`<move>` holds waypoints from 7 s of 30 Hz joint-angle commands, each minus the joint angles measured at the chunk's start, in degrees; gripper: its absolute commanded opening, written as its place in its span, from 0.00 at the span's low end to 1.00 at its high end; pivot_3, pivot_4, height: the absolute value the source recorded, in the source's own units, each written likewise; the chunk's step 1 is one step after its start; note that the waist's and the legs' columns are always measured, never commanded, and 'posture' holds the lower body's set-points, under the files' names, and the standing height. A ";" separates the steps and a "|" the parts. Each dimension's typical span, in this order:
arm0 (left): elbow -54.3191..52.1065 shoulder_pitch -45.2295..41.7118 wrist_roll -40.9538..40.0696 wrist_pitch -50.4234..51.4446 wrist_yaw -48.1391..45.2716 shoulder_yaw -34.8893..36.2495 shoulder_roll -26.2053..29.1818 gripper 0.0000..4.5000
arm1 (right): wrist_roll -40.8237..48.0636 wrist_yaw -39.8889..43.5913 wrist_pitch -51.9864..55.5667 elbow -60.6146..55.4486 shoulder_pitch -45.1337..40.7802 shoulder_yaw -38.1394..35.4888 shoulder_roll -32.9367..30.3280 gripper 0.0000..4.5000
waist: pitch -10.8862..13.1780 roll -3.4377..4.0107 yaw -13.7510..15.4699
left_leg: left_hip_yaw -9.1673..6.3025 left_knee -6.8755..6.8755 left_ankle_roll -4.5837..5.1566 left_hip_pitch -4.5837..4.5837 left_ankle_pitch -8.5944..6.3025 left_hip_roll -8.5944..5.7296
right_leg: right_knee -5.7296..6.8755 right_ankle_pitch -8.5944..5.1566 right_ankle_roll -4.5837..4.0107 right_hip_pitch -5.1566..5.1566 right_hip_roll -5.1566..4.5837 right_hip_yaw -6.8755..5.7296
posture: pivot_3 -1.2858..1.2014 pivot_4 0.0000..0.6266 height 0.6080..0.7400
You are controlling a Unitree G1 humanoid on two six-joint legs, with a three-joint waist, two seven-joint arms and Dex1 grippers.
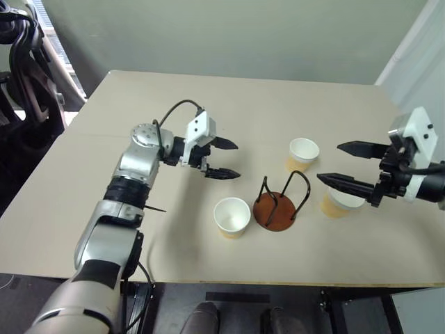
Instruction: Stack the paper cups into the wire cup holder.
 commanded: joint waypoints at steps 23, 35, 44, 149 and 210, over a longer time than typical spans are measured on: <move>-23.23 2.79 -9.10 13.79 -7.10 -0.29 7.49 0.99 | -25.73 15.64 -9.38 3.89 15.79 1.86 -4.02 1.00 | 0.00 0.00 -0.21 | 0.01 -0.02 0.00 0.07 -0.01 0.01 | 0.03 0.01 -0.02 0.05 -0.06 0.01 | 0.52 0.24 1.00; -23.33 3.28 -9.04 13.53 -5.78 -0.34 8.69 0.99 | -33.95 19.46 -14.06 10.14 7.23 13.39 -3.22 1.00 | 0.00 0.00 -0.38 | -0.02 -0.01 0.04 0.06 -0.02 0.01 | 0.02 0.01 -0.02 0.07 -0.08 0.00 | 0.52 0.24 1.00; -24.23 4.74 -9.09 13.41 -5.33 -0.07 9.62 1.00 | -35.89 21.82 -13.95 11.54 4.06 16.39 -2.18 0.40 | 0.00 0.00 -0.48 | -0.02 -0.02 0.04 0.07 -0.02 0.01 | 0.02 0.01 -0.02 0.08 -0.07 0.00 | 0.52 0.24 1.00; -16.93 2.15 -6.48 9.01 -6.30 -1.89 7.32 1.00 | -21.73 28.85 0.06 -7.09 -22.41 17.89 -6.88 0.01 | 0.00 0.00 -0.51 | -0.21 -0.36 0.01 -0.08 -0.01 0.04 | -0.49 0.04 -0.06 0.05 -0.11 -0.11 | 0.52 0.24 1.00; -39.72 9.42 -18.41 10.81 -10.15 -11.86 27.60 1.00 | -9.52 21.04 1.81 -5.47 -14.88 9.33 1.20 0.26 | 0.00 0.00 -0.97 | -0.20 -0.38 0.02 0.06 0.00 0.02 | -0.73 0.05 -0.07 0.09 -0.11 -0.08 | 0.52 0.24 1.00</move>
